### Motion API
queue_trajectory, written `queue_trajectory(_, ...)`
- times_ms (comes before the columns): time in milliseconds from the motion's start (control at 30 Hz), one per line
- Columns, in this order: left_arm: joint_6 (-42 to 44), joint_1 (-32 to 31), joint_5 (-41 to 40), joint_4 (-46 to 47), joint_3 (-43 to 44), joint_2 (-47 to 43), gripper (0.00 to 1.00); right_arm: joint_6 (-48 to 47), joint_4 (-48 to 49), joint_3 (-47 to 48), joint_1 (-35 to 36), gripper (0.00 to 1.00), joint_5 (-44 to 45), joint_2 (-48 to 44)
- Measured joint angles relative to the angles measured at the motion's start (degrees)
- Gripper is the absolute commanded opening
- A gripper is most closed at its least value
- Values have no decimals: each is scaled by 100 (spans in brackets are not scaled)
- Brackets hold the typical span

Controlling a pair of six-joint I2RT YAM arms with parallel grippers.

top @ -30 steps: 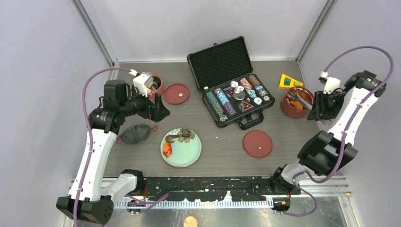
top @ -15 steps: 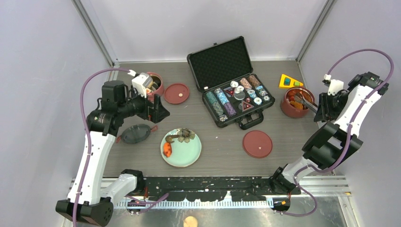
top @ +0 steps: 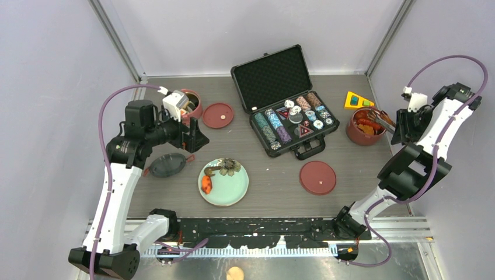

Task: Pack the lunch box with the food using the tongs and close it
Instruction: Place the fake food in the packing box.

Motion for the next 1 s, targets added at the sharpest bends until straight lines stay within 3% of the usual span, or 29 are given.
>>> queue_trajectory(533, 26, 0, 9, -109, 0, 0, 100, 304, -184, 315, 1014, 46, 26, -81)
queue_trajectory(667, 24, 0, 46, -114, 0, 2, 100, 503, -293, 372, 1792, 46, -129, -330)
queue_trajectory(1000, 7, 9, 83, -118, 24, 59, 100, 1174, -223, 380, 4647, 46, -680, -1261)
